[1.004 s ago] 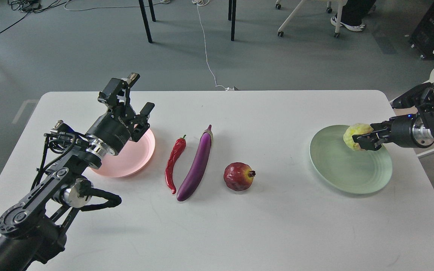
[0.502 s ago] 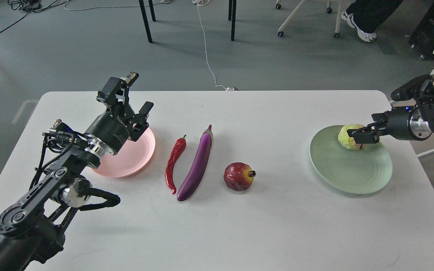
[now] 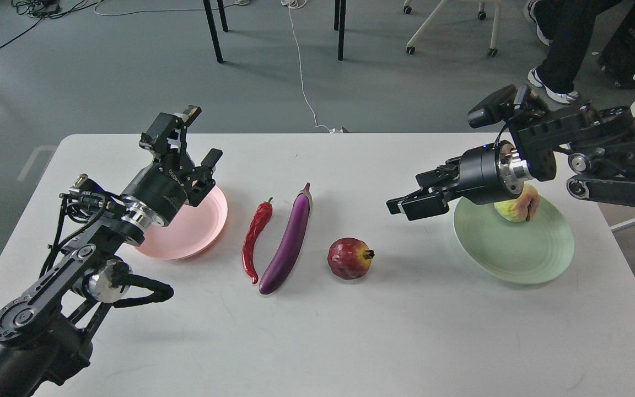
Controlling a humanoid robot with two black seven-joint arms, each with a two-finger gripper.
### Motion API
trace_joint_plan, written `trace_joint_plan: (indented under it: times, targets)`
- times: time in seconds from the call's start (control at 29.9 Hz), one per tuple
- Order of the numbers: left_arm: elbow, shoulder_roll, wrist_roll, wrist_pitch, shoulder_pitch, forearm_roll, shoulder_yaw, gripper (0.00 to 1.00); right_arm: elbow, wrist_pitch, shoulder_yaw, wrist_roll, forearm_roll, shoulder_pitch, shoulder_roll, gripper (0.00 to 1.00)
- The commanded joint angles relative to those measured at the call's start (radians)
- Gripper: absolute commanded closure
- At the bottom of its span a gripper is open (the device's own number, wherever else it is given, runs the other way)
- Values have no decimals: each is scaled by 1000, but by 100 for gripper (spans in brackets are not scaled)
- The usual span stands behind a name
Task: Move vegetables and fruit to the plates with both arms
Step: 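Reach the right gripper down to the red apple and grasp it, then carry the red apple onto the green plate and release it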
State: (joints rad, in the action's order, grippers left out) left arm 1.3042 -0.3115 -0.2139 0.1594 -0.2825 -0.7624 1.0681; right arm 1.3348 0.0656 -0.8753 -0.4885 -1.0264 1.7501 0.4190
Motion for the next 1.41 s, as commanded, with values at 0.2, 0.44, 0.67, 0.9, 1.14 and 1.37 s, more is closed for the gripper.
trace_joint_plan:
  times: [0.2, 0.44, 0.67, 0.9, 1.14, 1.37]
  targets:
    - [0, 0, -1, 0, 0, 0, 3, 1, -106, -12, -74, 0, 55, -38, -219, 4]
    - [0, -4, -1, 0, 0, 1, 7, 1, -199, -52, -134, 0, 54, -60, -348, 4]
    - [0, -9, -1, -1, 0, 2, 10, 1, -233, -70, -148, 0, 54, -98, -393, 5]
    - [0, -12, -1, -1, 0, 2, 10, 1, -255, -76, -151, 0, 54, -127, -413, 8]
    - [0, -14, -1, -1, 0, 2, 12, 1, -296, -95, -177, 0, 49, -141, -419, 57]
    - [0, -18, -1, -1, 0, 2, 12, 1, -284, -93, -194, 0, 43, -121, -419, 64]
